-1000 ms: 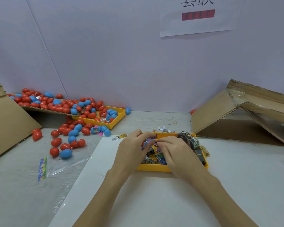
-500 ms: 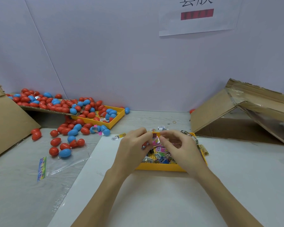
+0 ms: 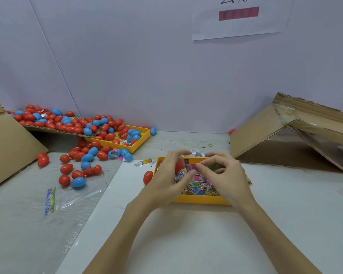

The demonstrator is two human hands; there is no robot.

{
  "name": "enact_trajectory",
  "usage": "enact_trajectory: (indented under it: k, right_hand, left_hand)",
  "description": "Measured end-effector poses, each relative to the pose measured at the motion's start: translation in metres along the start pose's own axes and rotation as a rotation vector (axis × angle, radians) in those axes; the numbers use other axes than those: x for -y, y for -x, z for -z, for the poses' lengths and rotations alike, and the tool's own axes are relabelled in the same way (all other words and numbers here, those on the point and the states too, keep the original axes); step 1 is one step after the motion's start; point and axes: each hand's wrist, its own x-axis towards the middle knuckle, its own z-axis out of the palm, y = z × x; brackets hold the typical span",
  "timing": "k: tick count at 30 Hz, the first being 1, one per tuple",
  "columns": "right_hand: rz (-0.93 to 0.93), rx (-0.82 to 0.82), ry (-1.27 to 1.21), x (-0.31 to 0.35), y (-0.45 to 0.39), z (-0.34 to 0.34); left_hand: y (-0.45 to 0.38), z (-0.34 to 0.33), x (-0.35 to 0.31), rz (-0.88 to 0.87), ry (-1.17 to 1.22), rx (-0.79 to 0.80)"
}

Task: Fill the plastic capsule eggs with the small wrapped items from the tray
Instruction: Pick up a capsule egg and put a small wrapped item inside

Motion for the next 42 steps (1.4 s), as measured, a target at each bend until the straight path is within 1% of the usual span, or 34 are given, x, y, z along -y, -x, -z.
enact_trajectory:
  k: [2, 4, 5, 7, 10, 14, 15, 18, 21, 23, 25, 26, 27, 28, 30, 31, 32, 34, 36, 38, 39, 42]
  right_hand:
    - [0.027, -0.021, 0.015, 0.002, 0.001, 0.002]
    - [0.028, -0.036, -0.012, 0.005, 0.002, 0.003]
    - [0.031, -0.040, -0.023, 0.005, 0.002, 0.003]
    - [0.019, -0.036, -0.048, 0.005, 0.001, 0.002]
    - [-0.092, 0.003, -0.230, 0.007, 0.001, 0.001]
    - [-0.163, 0.040, -0.362, 0.008, 0.002, 0.001]
    - [-0.170, 0.045, -0.383, 0.007, 0.002, 0.001]
    - [-0.169, 0.055, -0.431, 0.006, 0.002, -0.002]
    - [-0.161, 0.093, -0.440, 0.007, 0.004, -0.004]
    - [-0.217, 0.149, -0.472, 0.008, 0.003, -0.005]
    - [-0.312, 0.193, -0.588, 0.011, 0.002, -0.006]
    - [-0.322, 0.205, -0.611, 0.012, 0.001, -0.005]
    - [-0.285, 0.213, -0.577, 0.012, 0.001, -0.004]
    - [-0.209, 0.219, -0.488, 0.011, 0.002, -0.003]
    - [-0.018, 0.219, -0.203, 0.008, 0.005, -0.002]
    - [0.061, 0.222, -0.051, 0.005, 0.006, -0.003]
    - [0.112, 0.225, 0.066, 0.003, 0.007, -0.004]
    - [0.145, 0.238, 0.156, 0.003, 0.010, -0.008]
    - [0.156, 0.256, 0.191, 0.002, 0.010, -0.009]
    - [0.150, 0.241, 0.222, -0.001, 0.008, -0.008]
    - [0.130, 0.215, 0.220, -0.001, 0.007, -0.008]
    - [0.036, 0.127, 0.151, -0.003, 0.004, -0.006]
  left_hand:
    - [0.000, 0.001, -0.003, 0.137, 0.202, -0.018]
    - [-0.001, 0.004, -0.005, 0.197, 0.319, -0.054]
    - [-0.001, 0.006, -0.005, 0.213, 0.361, -0.042]
    - [-0.001, 0.010, -0.007, 0.211, 0.423, 0.009]
    - [-0.002, 0.010, -0.006, 0.208, 0.436, 0.033]
    - [-0.006, 0.007, -0.006, 0.360, 0.523, -0.030]
    - [-0.006, 0.007, -0.006, 0.375, 0.543, -0.035]
    - [-0.004, 0.007, -0.014, 0.348, 0.477, -0.002]
    - [-0.003, 0.003, -0.013, 0.287, 0.418, -0.020]
    - [-0.003, 0.003, -0.013, 0.272, 0.402, -0.047]
    - [-0.003, 0.005, -0.010, 0.285, 0.382, -0.057]
    - [-0.002, 0.006, -0.010, 0.282, 0.353, -0.058]
    - [-0.002, 0.006, -0.009, 0.248, 0.280, -0.066]
    - [-0.001, 0.007, -0.007, 0.174, 0.160, -0.077]
    - [0.000, 0.006, -0.002, -0.007, -0.094, -0.060]
    - [0.001, 0.005, 0.001, -0.058, -0.170, -0.034]
    - [0.002, 0.005, 0.002, -0.074, -0.213, -0.006]
    - [0.002, 0.005, 0.006, -0.078, -0.258, 0.035]
    - [0.003, 0.004, 0.005, -0.061, -0.271, 0.062]
    - [0.003, 0.003, 0.002, 0.000, -0.221, 0.090]
    - [0.003, 0.002, 0.000, 0.058, -0.155, 0.112]
    - [0.003, 0.006, -0.009, 0.264, 0.150, 0.147]
